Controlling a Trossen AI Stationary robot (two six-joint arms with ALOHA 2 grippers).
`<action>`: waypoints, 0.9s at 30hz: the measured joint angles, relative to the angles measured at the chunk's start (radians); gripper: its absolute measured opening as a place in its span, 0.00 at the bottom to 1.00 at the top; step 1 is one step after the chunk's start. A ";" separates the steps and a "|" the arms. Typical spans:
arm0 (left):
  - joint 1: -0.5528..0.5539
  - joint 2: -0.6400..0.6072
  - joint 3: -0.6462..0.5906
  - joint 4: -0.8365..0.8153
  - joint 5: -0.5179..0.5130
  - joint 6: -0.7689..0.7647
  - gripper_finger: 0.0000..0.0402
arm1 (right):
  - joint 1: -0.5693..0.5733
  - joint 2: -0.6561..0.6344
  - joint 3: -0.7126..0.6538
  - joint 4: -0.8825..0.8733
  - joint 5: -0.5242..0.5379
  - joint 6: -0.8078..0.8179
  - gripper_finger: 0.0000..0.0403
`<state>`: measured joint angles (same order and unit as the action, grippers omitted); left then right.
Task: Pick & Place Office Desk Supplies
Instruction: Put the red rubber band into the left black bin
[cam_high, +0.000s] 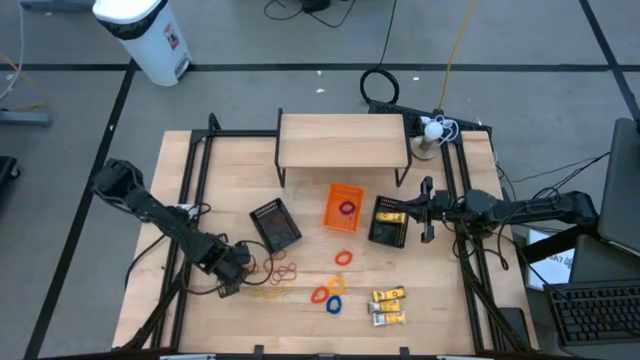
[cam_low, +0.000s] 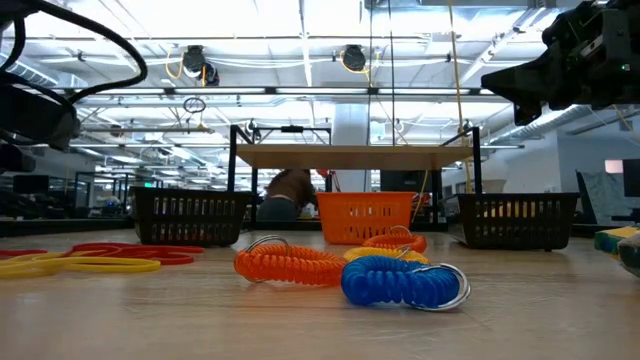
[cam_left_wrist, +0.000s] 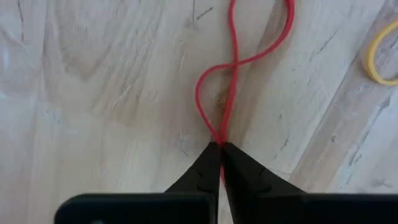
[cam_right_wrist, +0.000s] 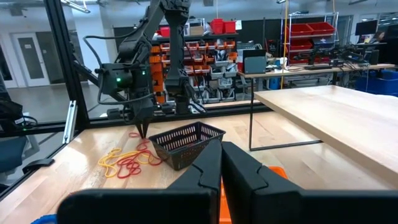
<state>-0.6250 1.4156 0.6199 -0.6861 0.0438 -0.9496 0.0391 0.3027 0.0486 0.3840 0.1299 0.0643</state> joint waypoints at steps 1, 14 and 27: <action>0.000 -0.008 0.006 -0.015 0.001 0.004 0.03 | 0.000 0.000 0.000 0.000 0.000 0.000 0.01; -0.013 -0.315 0.133 -0.171 -0.182 0.199 0.00 | 0.000 0.000 0.000 0.000 0.000 -0.001 0.01; 0.046 -0.766 0.079 0.048 -0.396 0.614 0.00 | 0.000 0.000 0.000 0.000 0.000 0.000 0.01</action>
<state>-0.5794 0.6496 0.6987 -0.6385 -0.3519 -0.3359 0.0391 0.3027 0.0486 0.3836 0.1299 0.0639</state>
